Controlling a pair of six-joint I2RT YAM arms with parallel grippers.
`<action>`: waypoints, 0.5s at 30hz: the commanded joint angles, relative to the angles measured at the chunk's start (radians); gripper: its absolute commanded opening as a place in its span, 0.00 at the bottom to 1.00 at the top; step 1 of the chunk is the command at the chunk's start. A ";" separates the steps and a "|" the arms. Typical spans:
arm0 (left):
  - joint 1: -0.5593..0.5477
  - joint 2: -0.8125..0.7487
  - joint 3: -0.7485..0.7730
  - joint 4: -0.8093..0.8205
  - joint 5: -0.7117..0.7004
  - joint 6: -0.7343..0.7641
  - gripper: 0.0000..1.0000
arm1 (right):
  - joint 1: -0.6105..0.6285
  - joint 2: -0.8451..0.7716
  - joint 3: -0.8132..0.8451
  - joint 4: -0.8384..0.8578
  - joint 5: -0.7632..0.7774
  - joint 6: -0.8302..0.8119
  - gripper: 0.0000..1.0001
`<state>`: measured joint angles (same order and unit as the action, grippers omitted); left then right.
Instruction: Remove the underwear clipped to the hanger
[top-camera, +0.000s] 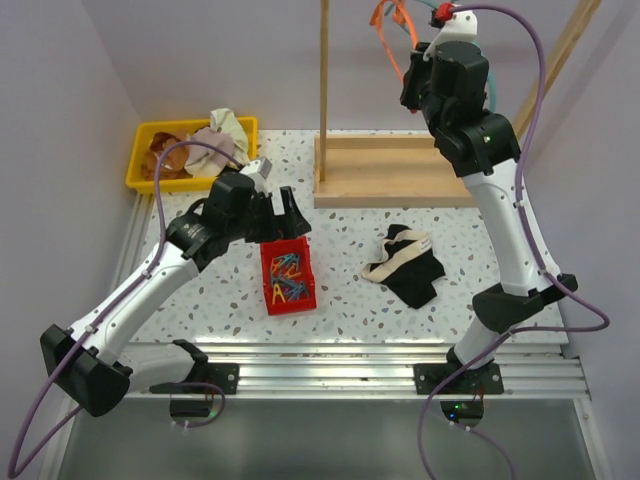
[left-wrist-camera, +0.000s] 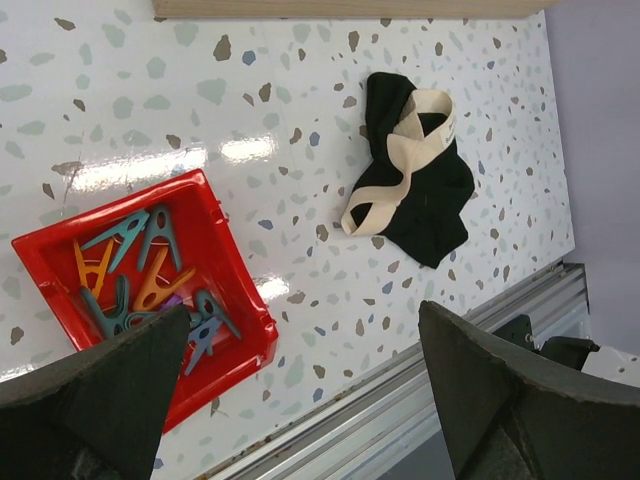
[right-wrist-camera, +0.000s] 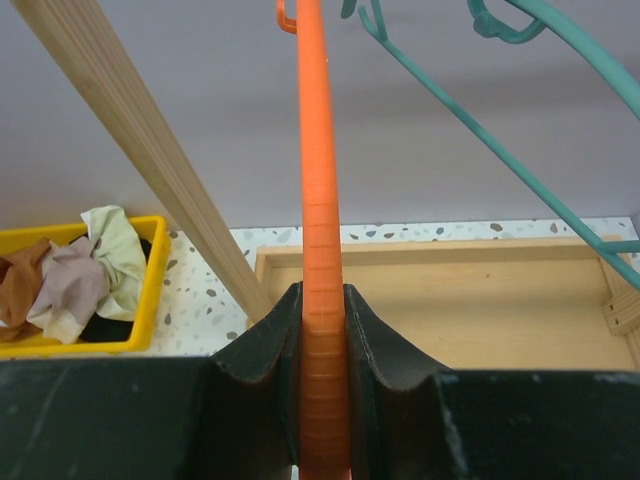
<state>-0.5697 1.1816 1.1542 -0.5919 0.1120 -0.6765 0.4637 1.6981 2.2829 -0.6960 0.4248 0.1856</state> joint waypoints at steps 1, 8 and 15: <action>0.002 0.013 0.044 0.050 0.037 0.037 1.00 | -0.007 -0.009 0.041 0.018 0.009 0.015 0.08; 0.001 0.052 0.081 0.089 0.080 0.057 1.00 | -0.008 -0.035 0.041 0.033 0.000 0.015 0.70; -0.004 0.151 0.185 0.188 0.187 0.142 1.00 | -0.007 -0.202 -0.031 -0.022 0.008 0.038 0.98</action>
<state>-0.5697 1.2926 1.2648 -0.5274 0.2119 -0.6174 0.4625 1.6524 2.2749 -0.7055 0.4248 0.2016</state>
